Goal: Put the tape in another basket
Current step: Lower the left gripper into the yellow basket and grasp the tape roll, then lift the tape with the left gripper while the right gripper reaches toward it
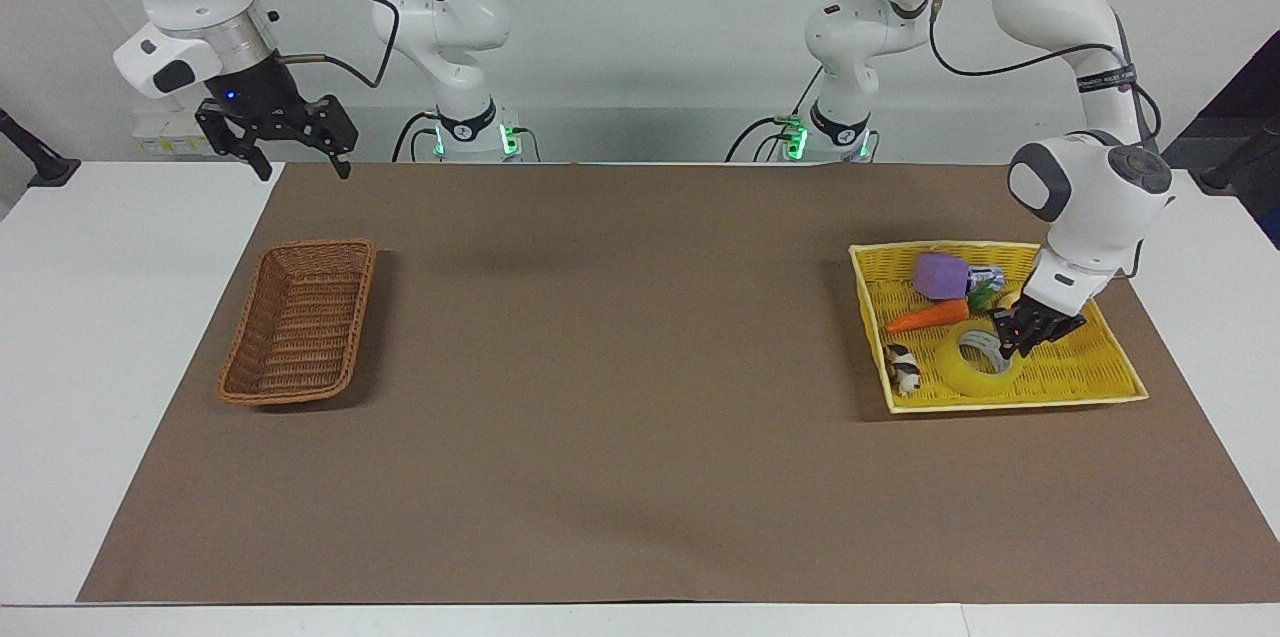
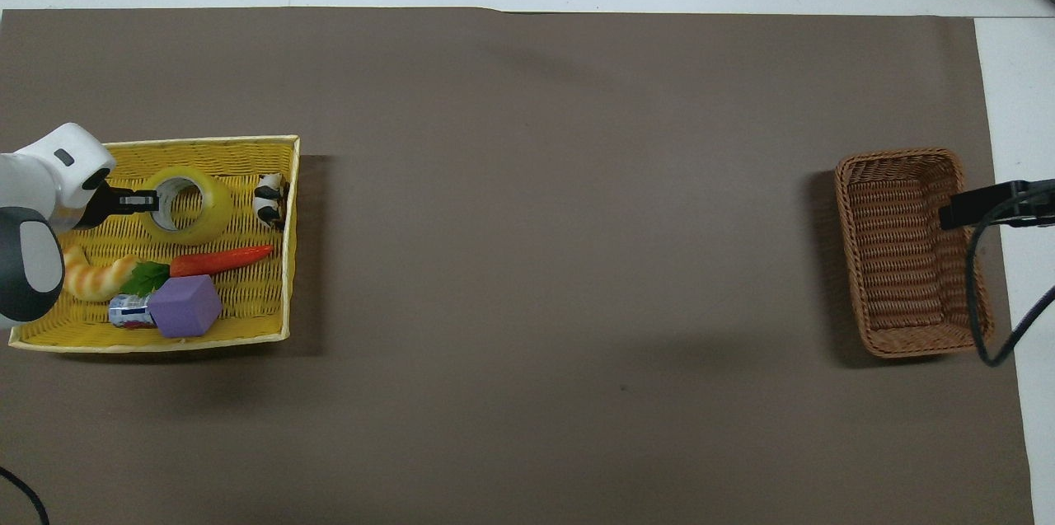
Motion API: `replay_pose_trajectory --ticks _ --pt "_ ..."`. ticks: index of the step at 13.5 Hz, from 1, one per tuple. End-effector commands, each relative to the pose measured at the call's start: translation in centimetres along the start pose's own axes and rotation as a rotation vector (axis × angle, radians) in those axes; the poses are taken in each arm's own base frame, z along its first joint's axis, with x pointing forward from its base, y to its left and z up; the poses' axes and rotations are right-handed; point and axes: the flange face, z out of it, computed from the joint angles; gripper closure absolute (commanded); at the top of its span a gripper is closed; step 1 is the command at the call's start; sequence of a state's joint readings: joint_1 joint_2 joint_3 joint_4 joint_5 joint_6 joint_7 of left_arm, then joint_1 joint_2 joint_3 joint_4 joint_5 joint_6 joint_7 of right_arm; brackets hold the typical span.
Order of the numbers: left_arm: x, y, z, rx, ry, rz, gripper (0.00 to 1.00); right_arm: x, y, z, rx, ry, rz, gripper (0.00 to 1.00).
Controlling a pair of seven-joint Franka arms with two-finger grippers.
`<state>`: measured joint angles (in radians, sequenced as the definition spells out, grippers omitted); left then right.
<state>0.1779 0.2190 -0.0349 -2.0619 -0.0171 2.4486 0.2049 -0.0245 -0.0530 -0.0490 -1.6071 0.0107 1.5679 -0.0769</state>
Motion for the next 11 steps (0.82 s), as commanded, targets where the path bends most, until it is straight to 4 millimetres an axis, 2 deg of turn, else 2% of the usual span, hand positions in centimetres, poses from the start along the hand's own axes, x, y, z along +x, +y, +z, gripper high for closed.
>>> replay_pose_trajectory --ticks 1,6,9,11 --pt "0.3 0.2 -0.7 0.003 -0.003 0.004 1.00 -1.1 0.4 0.3 0.029 -0.003 0.008 0.00" --pt "2.3 0.7 -4.6 0.001 0.022 0.018 1.00 -1.3 -0.4 3.3 0.108 -0.017 0.000 0.00" --pt "2.9 3.0 -6.6 -0.004 0.044 0.051 1.00 -1.5 -1.4 6.7 0.164 -0.074 -0.062 0.00" --pt "3.0 4.5 -7.6 -0.022 0.044 0.044 1.00 -1.5 -2.0 8.2 0.271 -0.052 -0.066 0.00"
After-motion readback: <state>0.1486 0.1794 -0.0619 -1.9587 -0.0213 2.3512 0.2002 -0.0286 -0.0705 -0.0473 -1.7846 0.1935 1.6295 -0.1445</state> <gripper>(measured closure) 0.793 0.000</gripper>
